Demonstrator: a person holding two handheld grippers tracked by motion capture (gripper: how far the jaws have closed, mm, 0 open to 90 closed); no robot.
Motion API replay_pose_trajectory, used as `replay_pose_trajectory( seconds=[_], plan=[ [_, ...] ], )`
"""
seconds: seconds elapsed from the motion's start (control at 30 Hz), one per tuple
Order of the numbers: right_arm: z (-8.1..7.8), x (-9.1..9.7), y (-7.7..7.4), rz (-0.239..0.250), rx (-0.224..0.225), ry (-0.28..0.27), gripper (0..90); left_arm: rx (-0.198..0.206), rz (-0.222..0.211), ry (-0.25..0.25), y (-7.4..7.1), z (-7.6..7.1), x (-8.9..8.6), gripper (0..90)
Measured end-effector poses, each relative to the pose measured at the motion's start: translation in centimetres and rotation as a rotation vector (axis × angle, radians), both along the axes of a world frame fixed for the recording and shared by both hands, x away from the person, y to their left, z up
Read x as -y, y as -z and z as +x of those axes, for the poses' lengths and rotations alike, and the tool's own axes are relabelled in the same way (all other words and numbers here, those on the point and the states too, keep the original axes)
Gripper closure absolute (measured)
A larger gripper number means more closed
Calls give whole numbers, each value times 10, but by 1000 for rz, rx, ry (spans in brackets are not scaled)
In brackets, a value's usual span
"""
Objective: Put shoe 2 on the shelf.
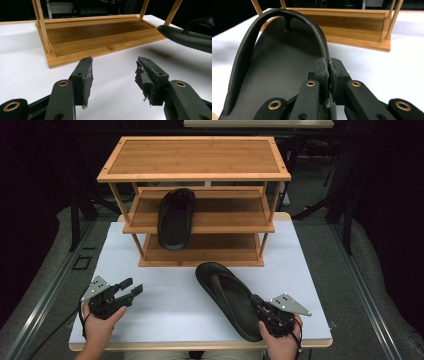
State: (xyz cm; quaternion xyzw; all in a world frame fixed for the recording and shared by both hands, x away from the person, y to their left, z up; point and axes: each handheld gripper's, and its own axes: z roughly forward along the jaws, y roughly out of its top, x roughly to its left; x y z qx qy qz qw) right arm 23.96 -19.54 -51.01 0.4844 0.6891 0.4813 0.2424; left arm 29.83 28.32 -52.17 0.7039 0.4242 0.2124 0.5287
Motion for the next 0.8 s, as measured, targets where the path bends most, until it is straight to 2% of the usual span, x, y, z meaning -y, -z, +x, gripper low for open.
replay_pose_trajectory(
  seconds=[0.27,0.43,0.53,0.77,0.8],
  plan=[
    [-1,4,-11,66,30,-17,849,-7,-6,2,2,0,2,469],
    [-1,5,-18,77,50,-22,849,-10,-5,7,3,-1,3,468],
    [-1,7,-23,87,46,-31,849,-12,-9,6,4,-1,3,468],
    [2,9,-39,89,91,-26,849,-19,-13,5,5,-1,2,464],
    [3,9,-42,99,114,-23,848,-20,-13,6,4,-1,2,463]
  ],
)
